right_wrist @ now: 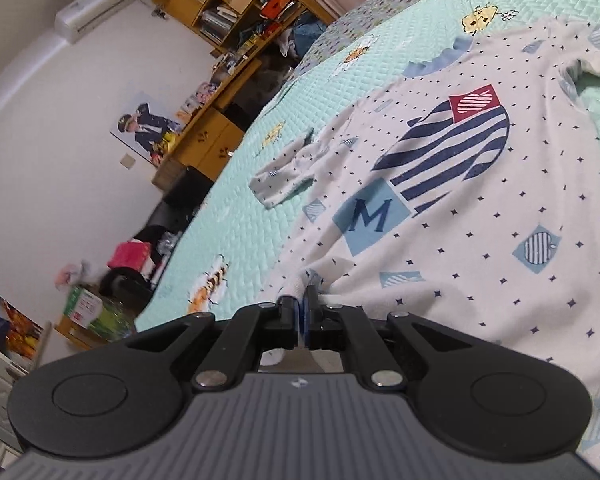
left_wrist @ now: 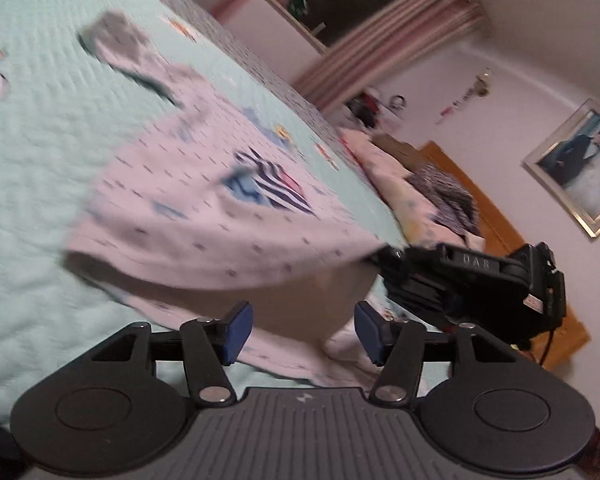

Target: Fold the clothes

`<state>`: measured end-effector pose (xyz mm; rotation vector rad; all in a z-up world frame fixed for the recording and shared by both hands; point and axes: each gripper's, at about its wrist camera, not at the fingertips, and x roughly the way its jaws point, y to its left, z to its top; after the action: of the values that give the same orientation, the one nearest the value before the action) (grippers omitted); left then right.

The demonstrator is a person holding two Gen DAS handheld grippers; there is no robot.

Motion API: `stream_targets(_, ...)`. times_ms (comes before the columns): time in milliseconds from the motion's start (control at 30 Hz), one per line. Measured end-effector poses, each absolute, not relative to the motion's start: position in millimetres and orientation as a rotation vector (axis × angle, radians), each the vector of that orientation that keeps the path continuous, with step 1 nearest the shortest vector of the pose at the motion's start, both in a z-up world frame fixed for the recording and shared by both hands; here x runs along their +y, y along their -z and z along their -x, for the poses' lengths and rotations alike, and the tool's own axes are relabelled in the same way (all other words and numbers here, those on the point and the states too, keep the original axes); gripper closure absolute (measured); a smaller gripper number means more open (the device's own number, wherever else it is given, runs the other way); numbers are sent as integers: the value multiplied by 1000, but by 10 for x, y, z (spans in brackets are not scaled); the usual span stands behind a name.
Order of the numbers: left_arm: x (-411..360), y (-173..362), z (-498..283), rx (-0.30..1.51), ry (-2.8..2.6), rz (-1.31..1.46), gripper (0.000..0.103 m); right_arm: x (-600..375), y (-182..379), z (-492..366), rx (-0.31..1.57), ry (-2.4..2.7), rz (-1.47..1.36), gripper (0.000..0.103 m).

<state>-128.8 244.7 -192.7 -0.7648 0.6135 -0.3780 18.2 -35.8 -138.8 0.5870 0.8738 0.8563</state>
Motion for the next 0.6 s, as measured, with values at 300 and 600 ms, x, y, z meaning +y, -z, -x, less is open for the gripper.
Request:
stream_targets(300,2617,2112,1232,553,204,913,43,-249,1331,-134,868,-892,-594,97)
stream_targets(600,2899,1960,1726,425,-39,941,45,-211,1322,-31,877,-899,-540,96)
